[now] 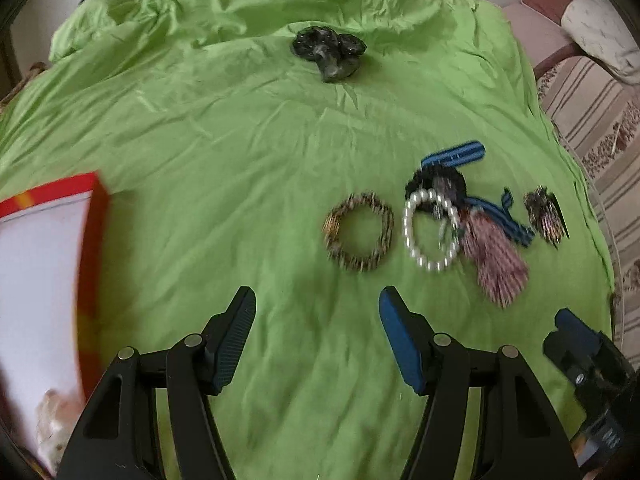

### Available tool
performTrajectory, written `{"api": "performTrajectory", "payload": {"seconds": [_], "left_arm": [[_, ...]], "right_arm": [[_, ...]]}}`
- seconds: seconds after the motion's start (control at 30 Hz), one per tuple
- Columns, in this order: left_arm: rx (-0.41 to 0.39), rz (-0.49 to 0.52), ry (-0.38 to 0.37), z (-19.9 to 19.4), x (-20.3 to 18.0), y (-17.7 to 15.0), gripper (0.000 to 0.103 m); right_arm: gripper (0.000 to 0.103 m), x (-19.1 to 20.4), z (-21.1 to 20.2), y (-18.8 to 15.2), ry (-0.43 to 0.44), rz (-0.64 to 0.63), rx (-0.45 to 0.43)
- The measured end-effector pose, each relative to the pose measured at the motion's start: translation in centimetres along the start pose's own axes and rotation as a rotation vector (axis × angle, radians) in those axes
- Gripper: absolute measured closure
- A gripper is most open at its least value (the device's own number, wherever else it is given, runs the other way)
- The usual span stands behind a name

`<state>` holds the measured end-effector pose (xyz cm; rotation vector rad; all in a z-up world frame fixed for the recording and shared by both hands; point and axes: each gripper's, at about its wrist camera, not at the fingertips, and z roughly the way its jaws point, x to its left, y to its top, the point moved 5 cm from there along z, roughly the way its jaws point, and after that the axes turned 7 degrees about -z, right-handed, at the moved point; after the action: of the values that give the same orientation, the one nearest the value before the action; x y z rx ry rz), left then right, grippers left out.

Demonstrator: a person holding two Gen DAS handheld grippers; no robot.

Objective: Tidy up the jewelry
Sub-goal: 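Grasp the leopard-print hair tie with the left tool while the right tool grasps the pink plaid scrunchie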

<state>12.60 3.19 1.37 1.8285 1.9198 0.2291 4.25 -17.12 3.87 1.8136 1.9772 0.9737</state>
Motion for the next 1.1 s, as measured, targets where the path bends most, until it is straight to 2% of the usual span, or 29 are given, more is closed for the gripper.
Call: {"api": "performTrajectory", "payload": {"seconds": [0.27,0.3,0.33,0.37,0.4,0.43,0.47,0.6,0.8,1.03,1.1], "left_arm": [[0.009,0.037,-0.002,4.4,-1.2,2.9,0.04],[0.003,0.045,0.0,4.6,-1.4,3.0,0.041],[-0.003,0.051,0.003,4.6,-1.6,3.1,0.052],[-0.007,0.056,0.022,4.7,-1.6,3.1,0.068],[-0.016,0.069,0.063,4.6,-1.5,3.1,0.075],[-0.02,0.076,0.075,4.5,-1.4,3.1,0.086],[-0.02,0.076,0.071,4.4,-1.2,3.0,0.091],[0.006,0.009,0.015,2.9,-0.3,1.9,0.091],[0.018,-0.04,-0.041,-1.0,0.2,-2.4,0.091],[-0.03,-0.076,-0.095,-7.5,1.2,-7.2,0.091],[-0.062,-0.066,-0.09,-9.0,1.3,-7.8,0.091]], "right_arm": [[0.035,0.3,4.4,2.0,-0.062,-0.102,0.013],[0.037,0.3,4.8,2.2,-0.065,-0.112,0.015],[0.057,0.3,5.1,2.2,-0.07,-0.12,0.018],[0.084,0.3,5.5,2.2,-0.069,-0.127,0.033],[0.09,0.3,5.8,2.0,-0.055,-0.121,0.054],[0.09,0.2,5.8,1.8,-0.043,-0.105,0.06],[0.092,0.2,5.5,1.5,-0.034,-0.088,0.062],[0.096,0.5,4.0,-0.2,0.016,-0.043,0.078],[0.096,1.8,1.3,-3.7,0.074,-0.005,0.118],[0.096,3.5,-1.8,-5.2,0.05,-0.052,0.08],[0.087,3.7,-2.4,-4.3,0.017,-0.077,0.037]]}}
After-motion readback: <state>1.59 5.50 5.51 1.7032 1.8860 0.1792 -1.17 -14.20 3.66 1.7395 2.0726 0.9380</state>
